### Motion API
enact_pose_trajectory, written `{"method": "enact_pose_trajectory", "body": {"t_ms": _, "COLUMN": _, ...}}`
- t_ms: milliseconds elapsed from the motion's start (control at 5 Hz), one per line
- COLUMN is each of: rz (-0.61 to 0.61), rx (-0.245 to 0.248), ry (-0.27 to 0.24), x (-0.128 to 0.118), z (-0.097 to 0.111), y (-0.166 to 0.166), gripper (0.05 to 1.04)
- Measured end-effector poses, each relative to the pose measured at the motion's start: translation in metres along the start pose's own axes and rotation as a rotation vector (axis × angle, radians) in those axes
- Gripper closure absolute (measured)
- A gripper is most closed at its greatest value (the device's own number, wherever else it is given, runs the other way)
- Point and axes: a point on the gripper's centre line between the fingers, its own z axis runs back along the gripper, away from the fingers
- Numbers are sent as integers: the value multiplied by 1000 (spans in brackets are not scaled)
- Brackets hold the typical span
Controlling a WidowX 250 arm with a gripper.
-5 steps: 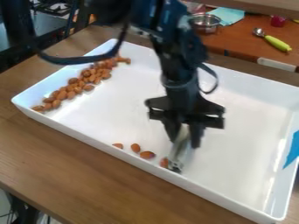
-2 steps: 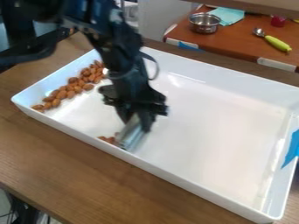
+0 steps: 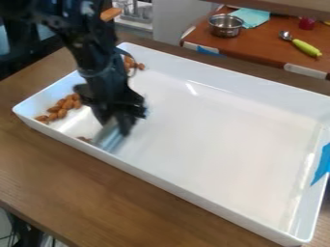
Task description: Sweep into pile
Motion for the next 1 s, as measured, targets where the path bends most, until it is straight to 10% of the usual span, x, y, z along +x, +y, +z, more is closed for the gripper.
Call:
{"method": "enact_pose_trajectory", "body": {"t_ms": 400, "rz": -54, "rx": 102, "ry": -38, "x": 3, "z": 6, "y": 38, "gripper": 705}}
{"method": "enact_pose_trajectory", "body": {"t_ms": 1000, "rz": 1, "rx": -40, "ry": -79, "x": 10, "z": 84, "y": -24, "gripper": 705}}
